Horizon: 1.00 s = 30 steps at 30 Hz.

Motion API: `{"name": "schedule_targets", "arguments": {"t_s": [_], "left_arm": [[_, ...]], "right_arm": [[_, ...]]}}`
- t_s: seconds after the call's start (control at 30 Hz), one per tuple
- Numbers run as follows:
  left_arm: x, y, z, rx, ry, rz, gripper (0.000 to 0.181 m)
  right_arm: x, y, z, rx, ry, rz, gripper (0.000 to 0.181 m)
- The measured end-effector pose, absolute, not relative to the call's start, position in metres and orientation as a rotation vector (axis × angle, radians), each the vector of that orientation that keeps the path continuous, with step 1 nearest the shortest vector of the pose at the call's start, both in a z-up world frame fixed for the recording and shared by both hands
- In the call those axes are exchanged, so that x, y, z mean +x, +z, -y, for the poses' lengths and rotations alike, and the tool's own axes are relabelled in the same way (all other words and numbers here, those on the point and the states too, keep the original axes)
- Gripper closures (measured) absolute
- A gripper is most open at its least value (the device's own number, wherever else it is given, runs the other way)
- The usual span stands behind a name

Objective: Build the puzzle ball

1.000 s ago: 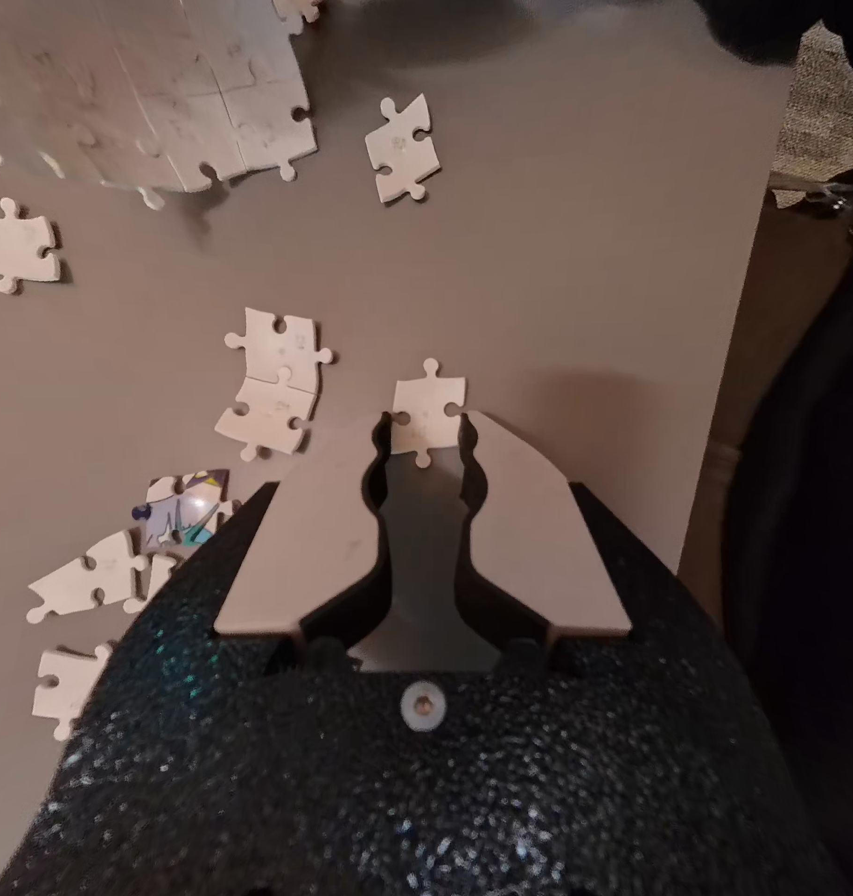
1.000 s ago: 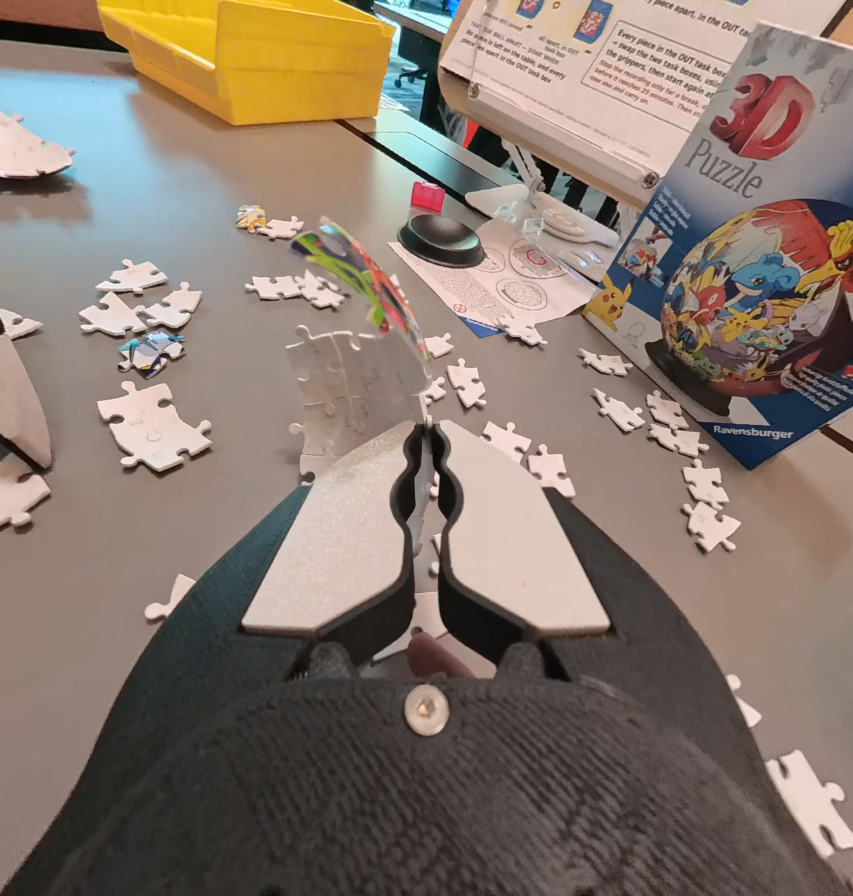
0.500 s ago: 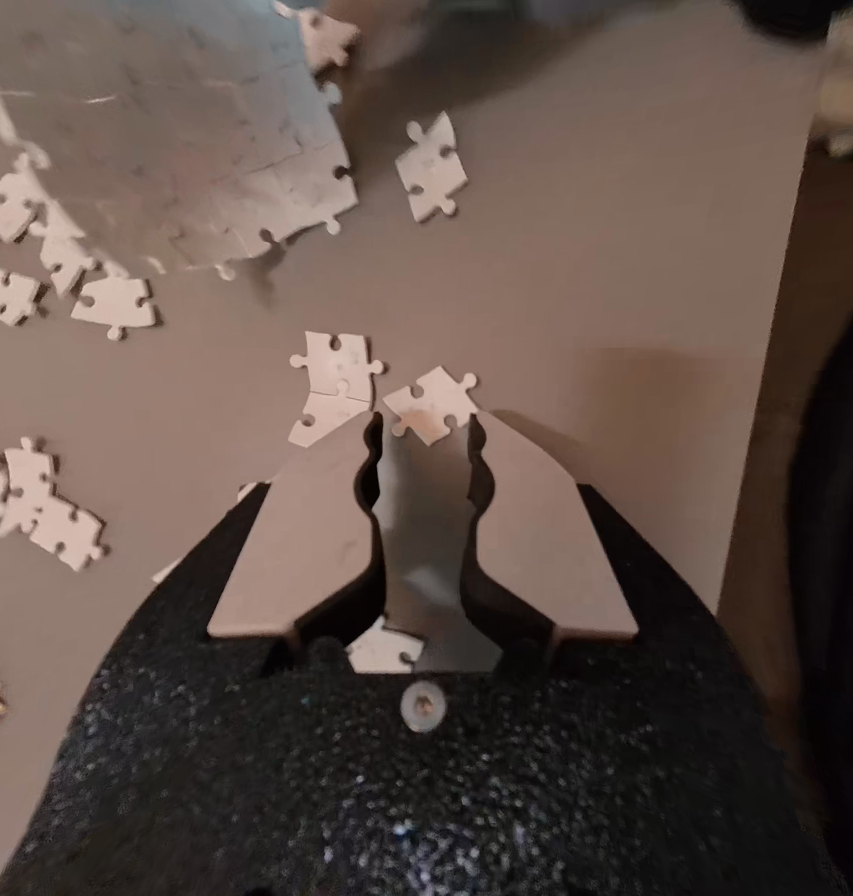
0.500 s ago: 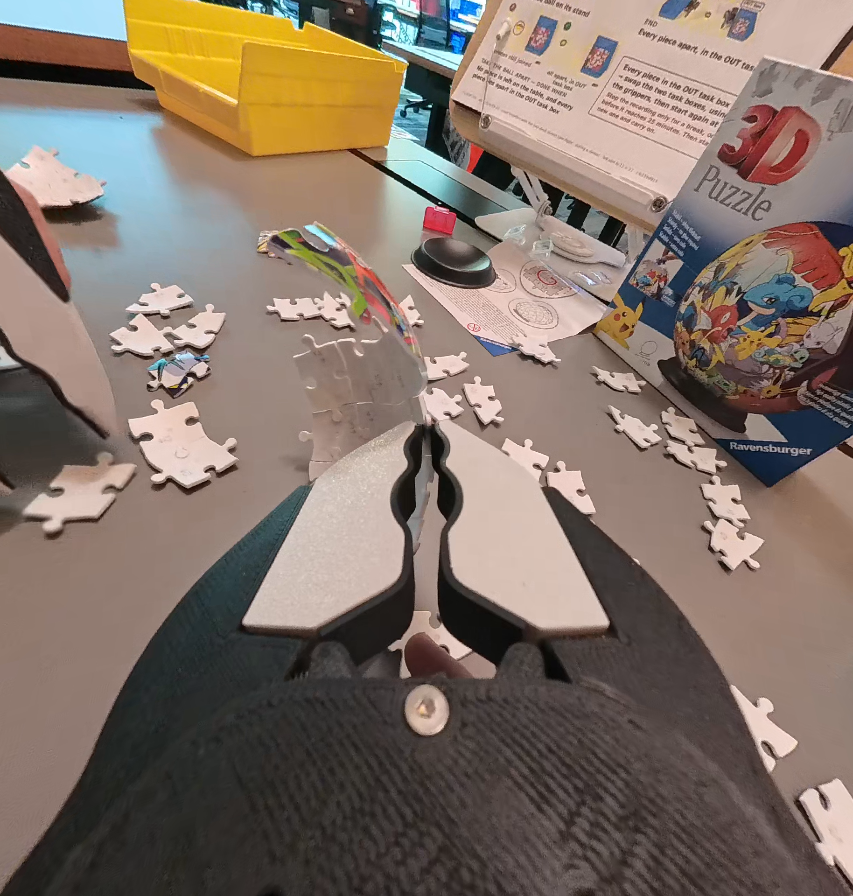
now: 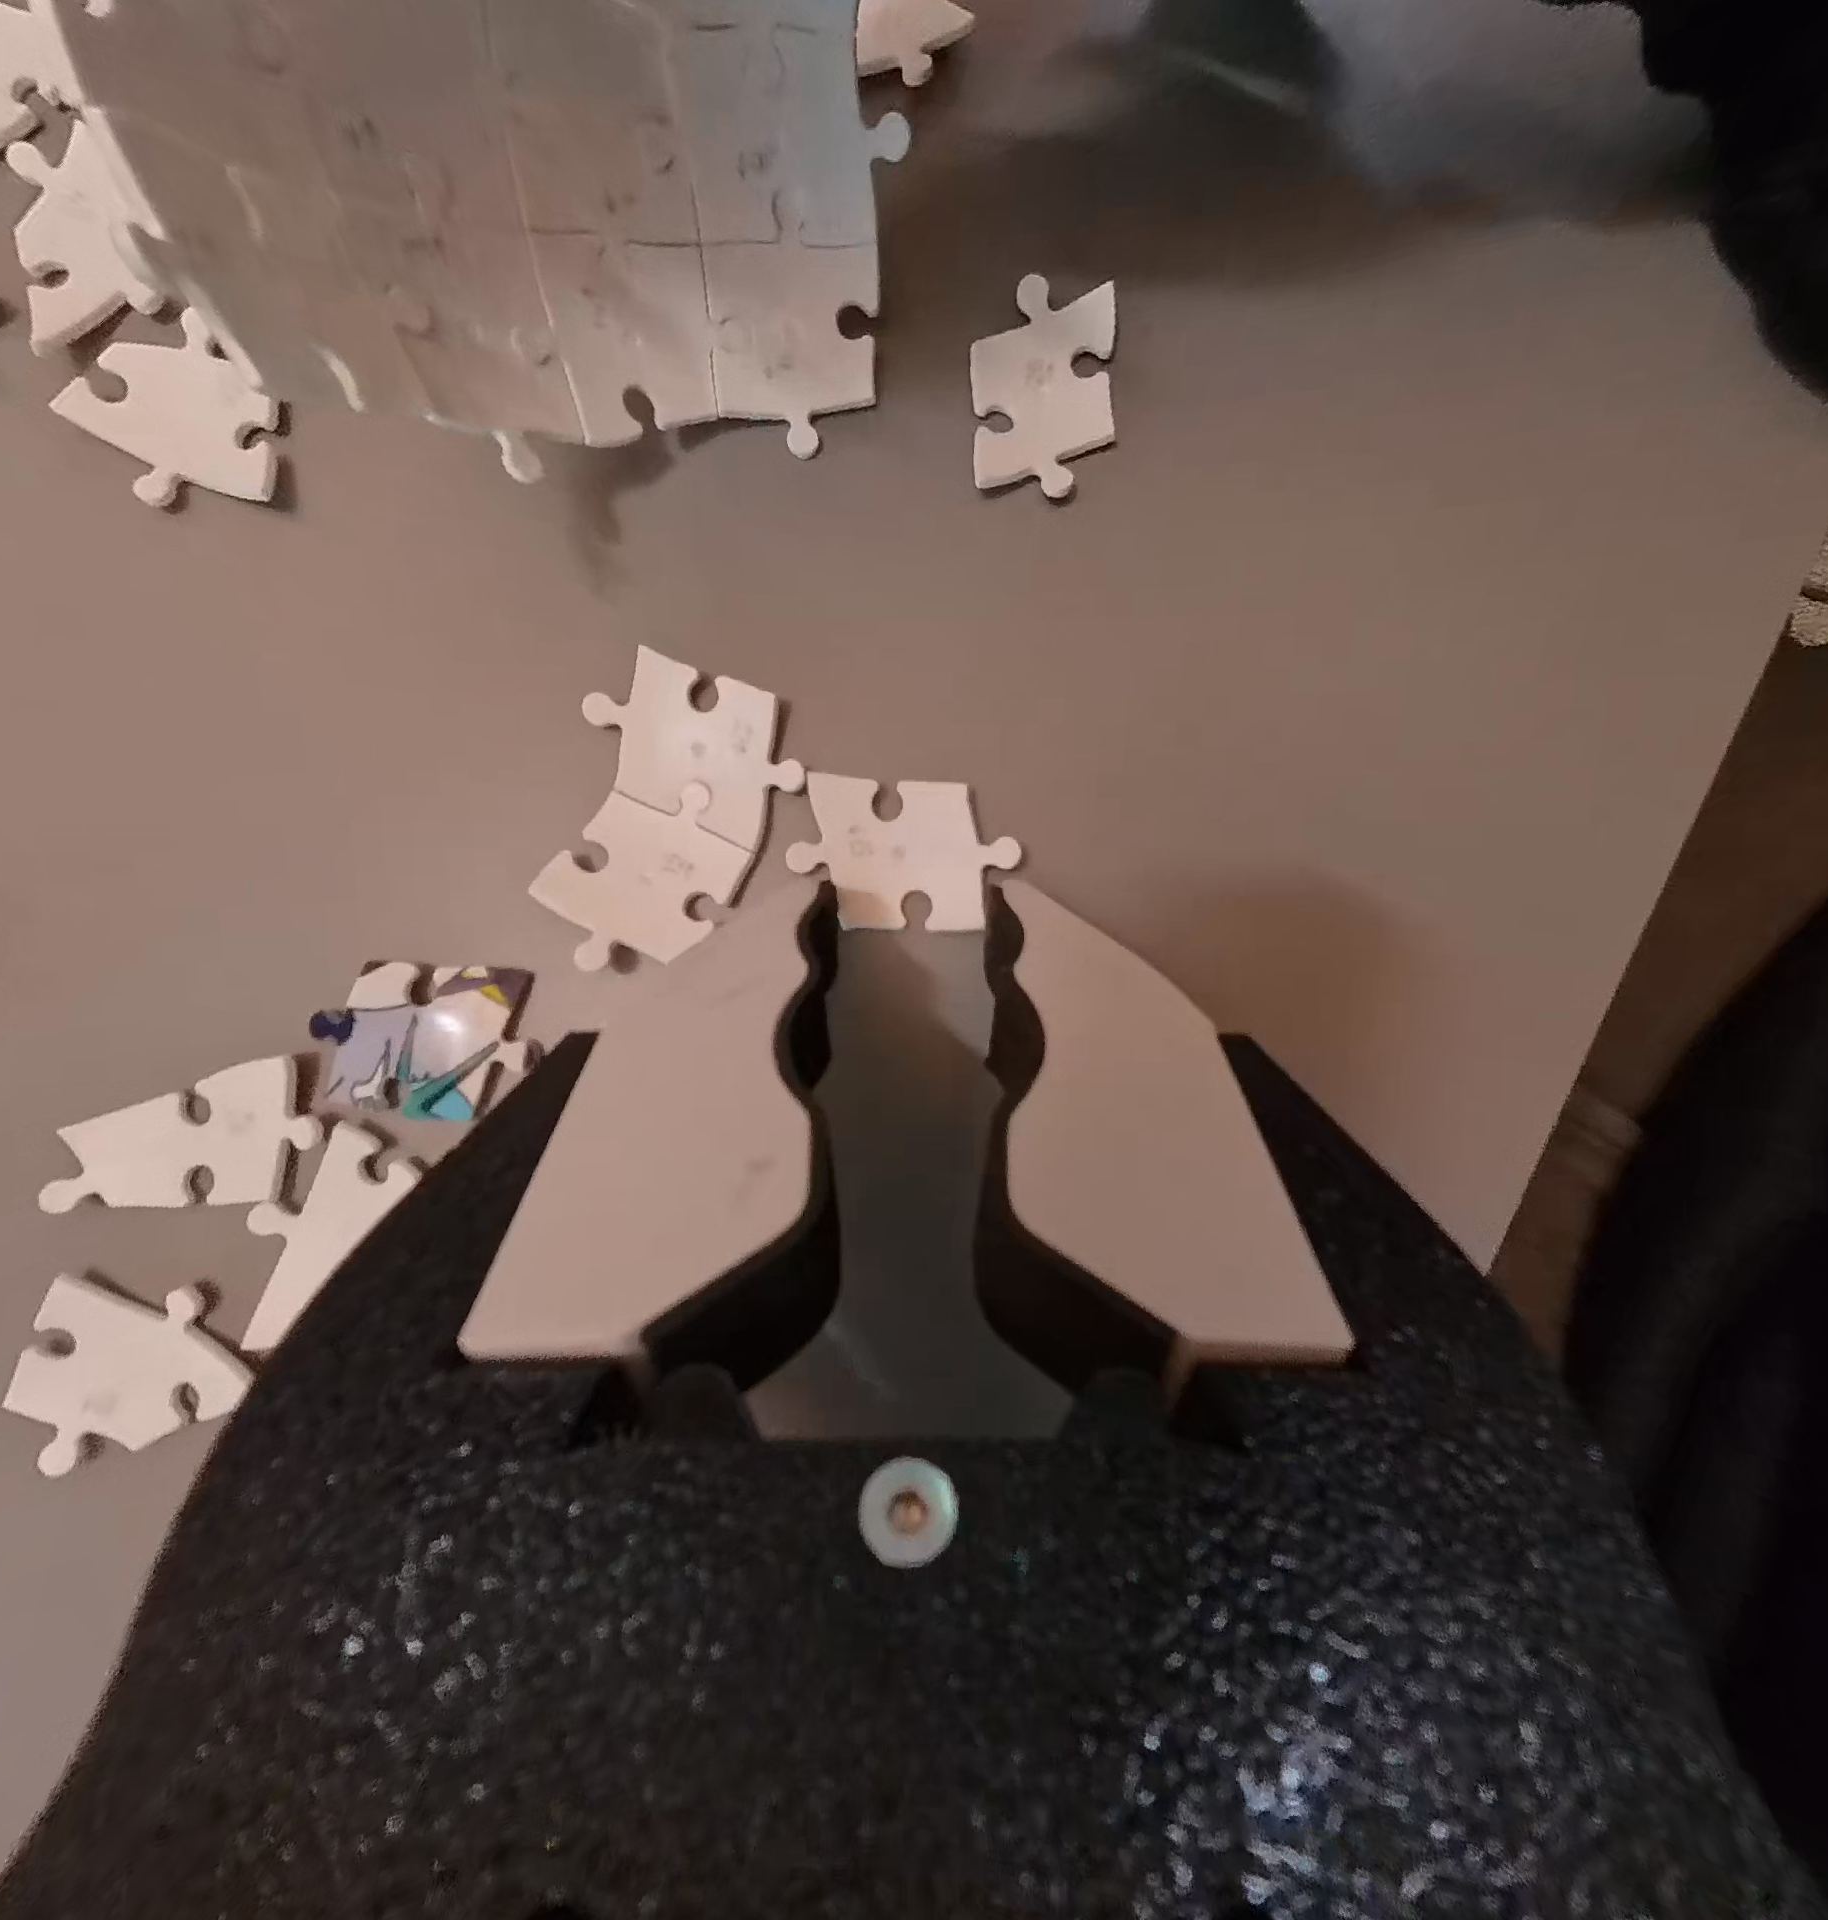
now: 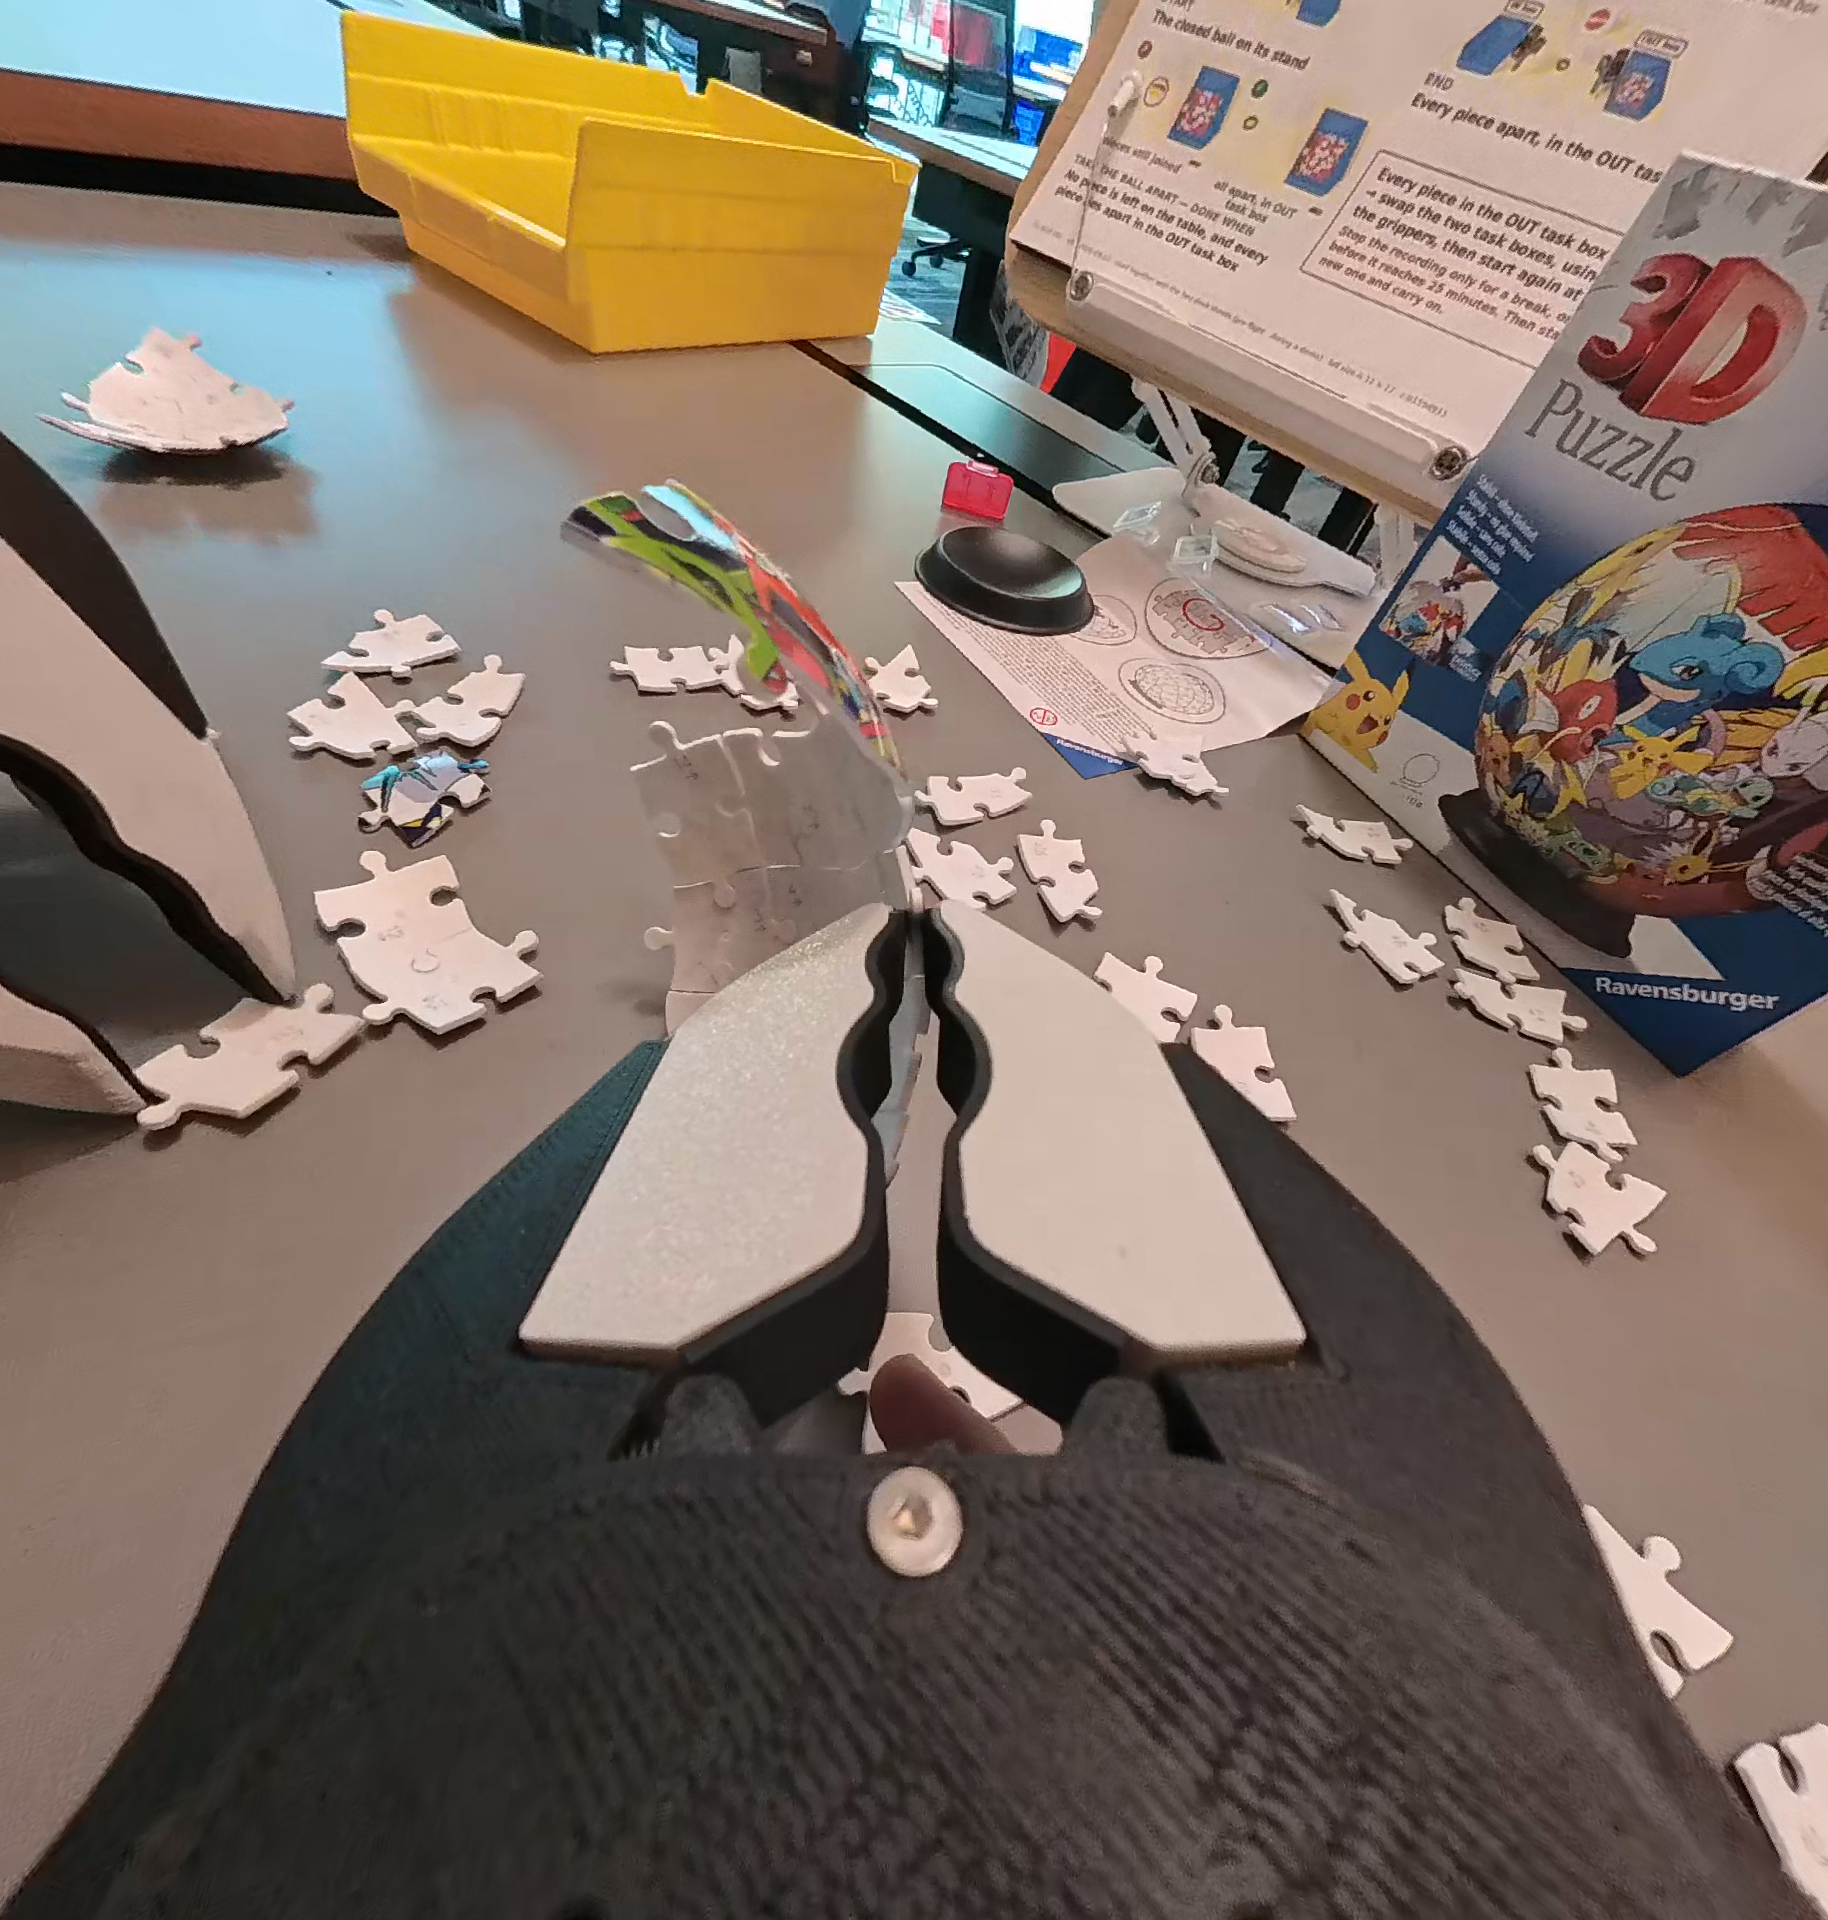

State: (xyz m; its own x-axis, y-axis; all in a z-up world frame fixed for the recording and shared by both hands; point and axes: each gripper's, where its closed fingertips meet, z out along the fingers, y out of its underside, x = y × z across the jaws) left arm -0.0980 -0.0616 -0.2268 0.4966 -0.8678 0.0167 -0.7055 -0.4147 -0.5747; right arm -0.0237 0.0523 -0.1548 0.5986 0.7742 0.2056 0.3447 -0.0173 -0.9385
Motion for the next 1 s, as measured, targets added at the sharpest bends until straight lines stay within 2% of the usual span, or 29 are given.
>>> {"name": "schedule_targets", "arguments": {"t_s": [0.03, 0.37, 1.0], "left_arm": [[-0.098, -0.227, 0.062, -2.237, -0.431, -1.297, 0.155], [-0.069, -0.211, 0.033, -2.208, -0.347, -1.099, 0.155], [-0.046, -0.225, 0.006, -2.307, -0.211, -1.149, 0.154]], "right_arm": [[-0.024, -0.155, -0.052, -1.611, 0.438, 0.955, 0.178], [-0.021, -0.152, -0.056, -1.577, 0.324, 0.93, 0.178], [-0.021, -0.154, -0.059, -1.584, 0.277, 0.923, 0.177]]}}
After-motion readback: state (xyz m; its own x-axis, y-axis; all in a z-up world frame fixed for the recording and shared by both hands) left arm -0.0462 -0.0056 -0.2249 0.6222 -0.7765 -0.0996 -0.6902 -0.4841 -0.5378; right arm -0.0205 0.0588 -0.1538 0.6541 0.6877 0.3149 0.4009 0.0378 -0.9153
